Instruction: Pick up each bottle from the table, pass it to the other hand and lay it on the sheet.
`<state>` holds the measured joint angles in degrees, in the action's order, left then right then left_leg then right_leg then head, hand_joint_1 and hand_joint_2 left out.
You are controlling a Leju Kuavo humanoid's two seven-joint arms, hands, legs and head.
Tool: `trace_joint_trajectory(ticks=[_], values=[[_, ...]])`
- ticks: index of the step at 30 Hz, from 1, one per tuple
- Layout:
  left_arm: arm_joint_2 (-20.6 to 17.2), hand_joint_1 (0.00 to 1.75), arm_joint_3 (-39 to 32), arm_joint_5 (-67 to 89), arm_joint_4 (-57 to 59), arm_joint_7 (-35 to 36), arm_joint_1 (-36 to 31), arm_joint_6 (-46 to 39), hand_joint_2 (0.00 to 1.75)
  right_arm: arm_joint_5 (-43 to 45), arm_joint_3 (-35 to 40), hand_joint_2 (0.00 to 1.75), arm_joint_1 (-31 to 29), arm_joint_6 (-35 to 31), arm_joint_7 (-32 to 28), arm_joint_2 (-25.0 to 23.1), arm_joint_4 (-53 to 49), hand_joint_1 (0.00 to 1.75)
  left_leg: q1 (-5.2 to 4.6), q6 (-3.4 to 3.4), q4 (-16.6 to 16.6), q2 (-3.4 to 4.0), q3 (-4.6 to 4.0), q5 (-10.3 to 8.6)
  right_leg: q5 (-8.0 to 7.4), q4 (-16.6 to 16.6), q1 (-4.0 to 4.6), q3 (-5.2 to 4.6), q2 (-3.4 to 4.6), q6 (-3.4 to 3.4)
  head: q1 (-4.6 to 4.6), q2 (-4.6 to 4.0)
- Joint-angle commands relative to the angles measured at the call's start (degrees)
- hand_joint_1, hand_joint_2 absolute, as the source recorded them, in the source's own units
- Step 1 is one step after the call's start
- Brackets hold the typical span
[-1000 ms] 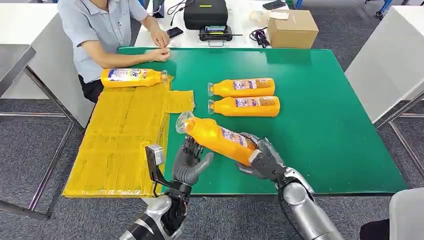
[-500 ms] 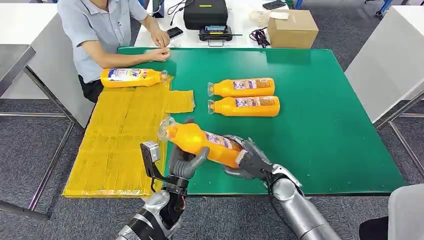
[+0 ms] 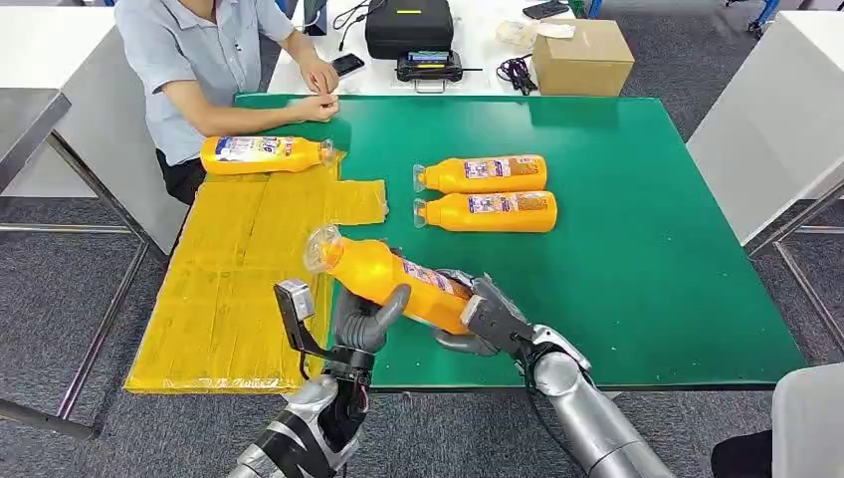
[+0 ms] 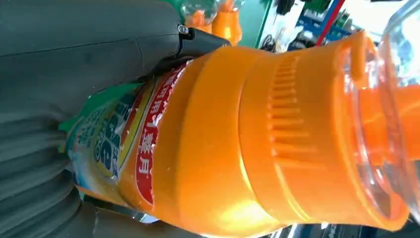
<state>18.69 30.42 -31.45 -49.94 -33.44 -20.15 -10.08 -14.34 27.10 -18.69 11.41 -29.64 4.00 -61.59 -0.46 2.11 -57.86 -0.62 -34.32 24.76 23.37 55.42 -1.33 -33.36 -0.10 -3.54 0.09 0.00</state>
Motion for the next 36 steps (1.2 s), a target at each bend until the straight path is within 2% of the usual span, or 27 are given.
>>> trace_joint_trajectory(ticks=[1, 2, 3, 6, 13, 18, 20, 22, 24, 25, 26, 30, 31, 33, 34, 36], values=[[-1.24, 1.75, -2.14, 0.96, -1.64, -1.48, -1.44, -4.31, 1.75, 1.49, 1.03, 1.75, -2.44, 0.26, 0.34, 0.07, 5.46, 0.28, 0.08, -0.13, -0.03, 0.15, 0.15, 0.09, 0.03, 0.00, 0.10, 0.12, 0.11, 0.17, 0.00, 0.00], [-1.66, 1.75, -1.91, 2.55, -2.96, -1.99, -1.13, -6.20, 1.75, 1.72, 0.27, 1.75, -1.86, 0.09, 0.40, 0.29, 5.59, 0.09, 0.06, -0.12, -0.01, 0.11, 0.13, 0.06, 0.03, -0.01, 0.07, 0.11, 0.07, 0.15, 0.00, 0.00], [-1.79, 1.75, -1.95, 2.70, -3.46, -1.98, -0.99, -6.25, 1.75, 1.79, 0.07, 1.75, -1.64, 0.13, 0.39, 0.44, 5.65, 0.00, 0.07, -0.11, 0.00, 0.06, 0.11, 0.05, 0.02, -0.03, 0.08, 0.11, 0.03, 0.13, 0.00, 0.00], [-2.60, 1.75, -1.42, 5.69, -6.20, -2.24, -0.15, -9.48, 1.75, 2.31, -1.72, 1.75, -0.22, -0.71, 0.64, 0.11, 5.61, 0.00, 0.06, -0.11, 0.02, 0.11, 0.15, 0.05, 0.02, -0.04, 0.07, 0.12, 0.07, 0.13, -0.02, 0.00], [-2.70, 1.75, -1.54, 6.61, -8.95, -2.22, 1.15, -10.10, 1.75, 2.56, -2.82, 1.75, 0.87, -1.02, 0.97, -0.11, 5.06, 0.00, 0.09, -0.15, -0.01, 0.14, 0.19, 0.10, 0.05, -0.02, 0.10, 0.17, 0.08, 0.19, 0.00, 0.00], [-3.66, 1.75, -1.43, 13.99, -13.58, 1.73, 3.63, -15.50, 1.75, 0.34, -4.90, 1.75, 4.76, -3.09, 0.86, -0.38, 2.98, 0.00, 0.11, -0.17, 0.05, 0.07, 0.26, 0.12, 0.09, -0.08, 0.12, 0.25, 0.01, 0.21, 0.00, 0.00], [-4.72, 1.75, -0.92, 20.86, -11.94, 0.58, 2.51, -21.79, 1.75, -1.65, -5.68, 1.75, 5.94, -5.78, 0.69, -0.33, 2.13, 0.00, 0.12, -0.18, 0.00, 0.12, 0.27, 0.16, 0.11, -0.04, 0.14, 0.24, 0.05, 0.23, -0.02, 0.00], [-6.03, 1.75, -1.62, 35.45, -8.49, 1.99, 0.82, -29.92, 1.75, -2.24, -7.30, 1.75, 6.61, -6.53, 0.49, -0.72, 1.55, 0.00, 0.11, -0.18, 0.04, 0.01, 0.29, 0.12, 0.11, -0.06, 0.13, 0.28, -0.05, 0.23, -0.02, 0.00], [-4.10, 1.75, -10.35, 57.98, -8.18, 5.78, 1.69, -29.92, 1.75, -3.56, -8.35, 1.75, 6.28, -6.77, -0.06, -1.17, 2.12, 0.00, 0.10, -0.17, 0.04, 0.08, 0.20, 0.08, 0.05, -0.07, 0.12, 0.18, 0.02, 0.22, -0.02, 0.00], [-2.72, 1.75, -16.98, 71.67, -9.53, 7.20, 2.54, -29.92, 1.75, -3.94, -8.38, 1.75, 5.56, -6.59, -0.38, -1.34, 2.86, 0.00, 0.14, -0.20, 0.00, 0.12, 0.24, 0.12, 0.08, -0.04, 0.15, 0.22, 0.05, 0.26, 0.00, 0.00], [-1.39, 1.75, -22.09, 79.04, -8.94, 7.46, 2.30, -29.92, 1.75, -4.37, -8.79, 1.75, 4.61, -6.61, -0.71, -1.80, 3.87, 0.00, 0.10, -0.19, 0.04, 0.21, 0.22, 0.09, 0.02, -0.05, 0.12, 0.15, 0.15, 0.23, -0.02, 0.00], [-1.85, 1.75, -22.48, 79.41, -8.13, 7.35, 1.65, -29.92, 1.75, -4.66, -8.99, 1.75, 4.24, -6.69, -0.80, -2.03, 4.25, 0.00, 0.04, -0.08, 0.02, 0.17, 0.03, 0.03, -0.02, -0.03, 0.04, -0.01, 0.13, 0.11, 0.02, 0.00], [-1.56, 1.75, -24.45, 86.55, -9.37, 9.01, 1.97, -29.92, 1.75, -5.07, -9.19, 1.75, 4.27, -6.72, -0.99, -2.09, 4.21, 0.00, 0.07, -0.13, 0.01, 0.25, 0.11, 0.07, -0.01, -0.03, 0.08, 0.05, 0.19, 0.17, 0.00, 0.00], [-3.23, 1.75, -25.28, 98.83, -9.27, 15.53, 1.12, -29.92, 1.75, -5.33, -9.63, 1.75, 4.31, -6.52, -1.16, -1.93, 4.06, 0.00, 0.11, -0.18, -0.04, 0.27, 0.16, 0.10, 0.04, 0.02, 0.12, 0.08, 0.18, 0.22, 0.00, 0.00], [-4.22, 1.75, -25.04, 100.37, -8.41, 17.06, 0.33, -29.92, 1.75, -5.45, -9.77, 1.75, 4.27, -6.36, -1.23, -1.82, 4.04, 0.00, 0.09, -0.14, 0.00, 0.18, 0.10, 0.05, 0.01, -0.01, 0.10, 0.03, 0.11, 0.18, 0.00, 0.00], [-7.36, 1.75, -24.94, 106.07, -3.85, 24.73, -2.76, -29.92, 1.75, -5.62, -10.25, 1.75, 4.01, -5.64, -1.32, -1.88, 4.21, 0.00, 0.11, -0.19, -0.03, 0.25, 0.16, 0.10, 0.04, 0.03, 0.12, 0.06, 0.17, 0.22, 0.00, 0.00]])
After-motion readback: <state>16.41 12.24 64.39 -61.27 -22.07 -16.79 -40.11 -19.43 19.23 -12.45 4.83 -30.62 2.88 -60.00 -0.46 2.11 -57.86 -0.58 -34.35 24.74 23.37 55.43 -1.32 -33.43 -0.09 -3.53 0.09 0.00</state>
